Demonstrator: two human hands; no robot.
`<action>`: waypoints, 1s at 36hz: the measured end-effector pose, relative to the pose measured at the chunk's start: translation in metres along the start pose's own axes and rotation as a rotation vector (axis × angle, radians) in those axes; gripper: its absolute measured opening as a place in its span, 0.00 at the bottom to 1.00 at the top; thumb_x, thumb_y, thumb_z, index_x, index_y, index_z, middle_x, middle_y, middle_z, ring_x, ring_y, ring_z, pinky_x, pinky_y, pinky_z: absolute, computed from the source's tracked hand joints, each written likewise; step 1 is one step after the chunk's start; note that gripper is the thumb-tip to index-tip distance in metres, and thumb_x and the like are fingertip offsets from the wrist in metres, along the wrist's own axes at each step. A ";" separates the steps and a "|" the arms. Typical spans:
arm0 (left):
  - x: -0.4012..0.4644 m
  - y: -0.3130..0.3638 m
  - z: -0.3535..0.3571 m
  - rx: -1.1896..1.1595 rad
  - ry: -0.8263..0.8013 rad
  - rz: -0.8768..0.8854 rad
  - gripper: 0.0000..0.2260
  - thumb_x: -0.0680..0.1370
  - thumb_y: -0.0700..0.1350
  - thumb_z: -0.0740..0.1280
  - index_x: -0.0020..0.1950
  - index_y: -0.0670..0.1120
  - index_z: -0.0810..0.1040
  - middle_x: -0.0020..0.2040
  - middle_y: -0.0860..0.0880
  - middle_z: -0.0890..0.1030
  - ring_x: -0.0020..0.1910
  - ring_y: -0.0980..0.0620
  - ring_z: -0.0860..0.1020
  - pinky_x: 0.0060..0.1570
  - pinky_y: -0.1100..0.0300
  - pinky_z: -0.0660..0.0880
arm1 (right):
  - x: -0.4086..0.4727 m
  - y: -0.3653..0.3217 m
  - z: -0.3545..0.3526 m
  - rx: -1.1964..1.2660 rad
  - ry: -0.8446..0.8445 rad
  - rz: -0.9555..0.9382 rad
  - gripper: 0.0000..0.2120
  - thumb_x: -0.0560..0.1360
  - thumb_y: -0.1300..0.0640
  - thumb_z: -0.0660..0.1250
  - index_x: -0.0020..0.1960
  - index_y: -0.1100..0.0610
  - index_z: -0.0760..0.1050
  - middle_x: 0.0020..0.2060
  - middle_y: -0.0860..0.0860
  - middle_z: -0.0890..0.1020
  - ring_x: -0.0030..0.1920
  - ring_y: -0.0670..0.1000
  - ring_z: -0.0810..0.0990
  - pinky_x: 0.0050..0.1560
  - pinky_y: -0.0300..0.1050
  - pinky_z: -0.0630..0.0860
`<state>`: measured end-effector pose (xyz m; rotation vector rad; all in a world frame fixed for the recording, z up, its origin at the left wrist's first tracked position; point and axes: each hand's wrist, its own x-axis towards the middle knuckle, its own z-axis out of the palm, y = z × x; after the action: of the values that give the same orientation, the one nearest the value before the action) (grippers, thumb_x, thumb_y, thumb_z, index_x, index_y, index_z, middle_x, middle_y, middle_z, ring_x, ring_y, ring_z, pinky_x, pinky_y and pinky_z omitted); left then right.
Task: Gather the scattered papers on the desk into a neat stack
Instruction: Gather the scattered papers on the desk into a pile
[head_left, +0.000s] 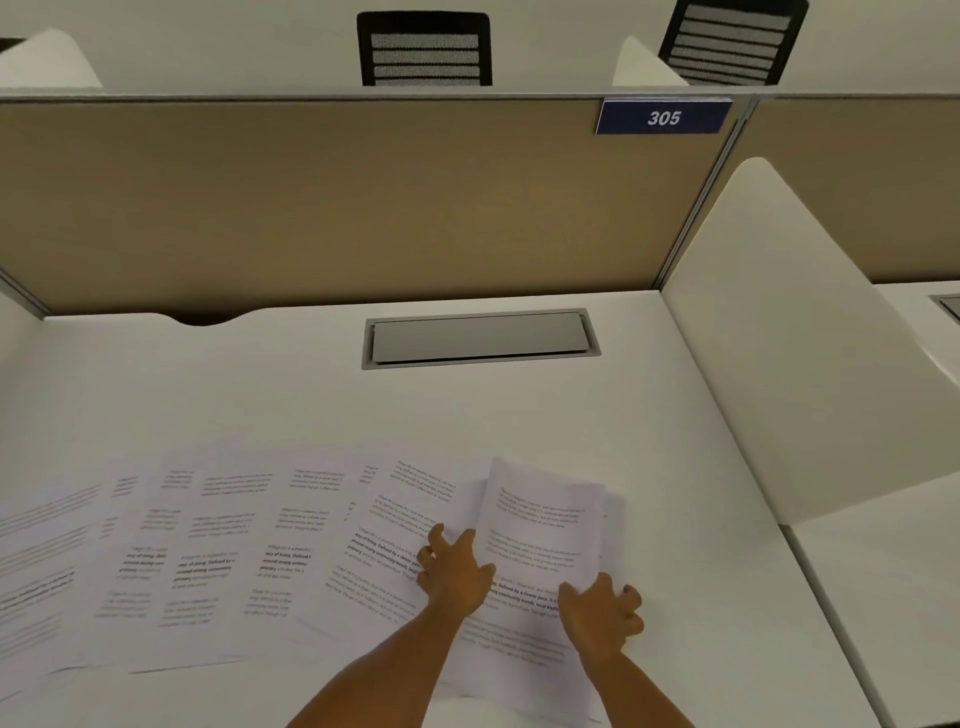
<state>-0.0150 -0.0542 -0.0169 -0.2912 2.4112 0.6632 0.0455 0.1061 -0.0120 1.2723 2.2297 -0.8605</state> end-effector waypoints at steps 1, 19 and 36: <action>0.001 0.000 -0.001 -0.026 -0.009 -0.023 0.30 0.77 0.57 0.67 0.76 0.54 0.61 0.78 0.45 0.49 0.75 0.40 0.55 0.72 0.43 0.61 | 0.001 0.000 0.000 0.002 -0.002 -0.002 0.29 0.77 0.49 0.67 0.73 0.60 0.65 0.76 0.63 0.55 0.73 0.68 0.56 0.74 0.59 0.61; 0.012 -0.002 0.004 -0.064 0.027 -0.064 0.29 0.77 0.52 0.68 0.75 0.53 0.60 0.70 0.42 0.63 0.68 0.41 0.64 0.68 0.47 0.65 | 0.008 -0.018 -0.010 0.172 -0.069 -0.047 0.35 0.72 0.50 0.74 0.70 0.64 0.60 0.66 0.62 0.66 0.63 0.64 0.70 0.65 0.59 0.72; 0.008 0.001 -0.001 -0.441 0.086 -0.021 0.33 0.73 0.38 0.74 0.69 0.49 0.55 0.67 0.43 0.74 0.56 0.47 0.79 0.55 0.55 0.79 | 0.016 -0.017 -0.010 0.300 -0.114 -0.073 0.31 0.72 0.58 0.73 0.68 0.62 0.62 0.62 0.59 0.72 0.60 0.60 0.75 0.60 0.56 0.77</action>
<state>-0.0220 -0.0542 -0.0207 -0.5335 2.3159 1.1933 0.0223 0.1157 -0.0095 1.2384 2.1253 -1.3015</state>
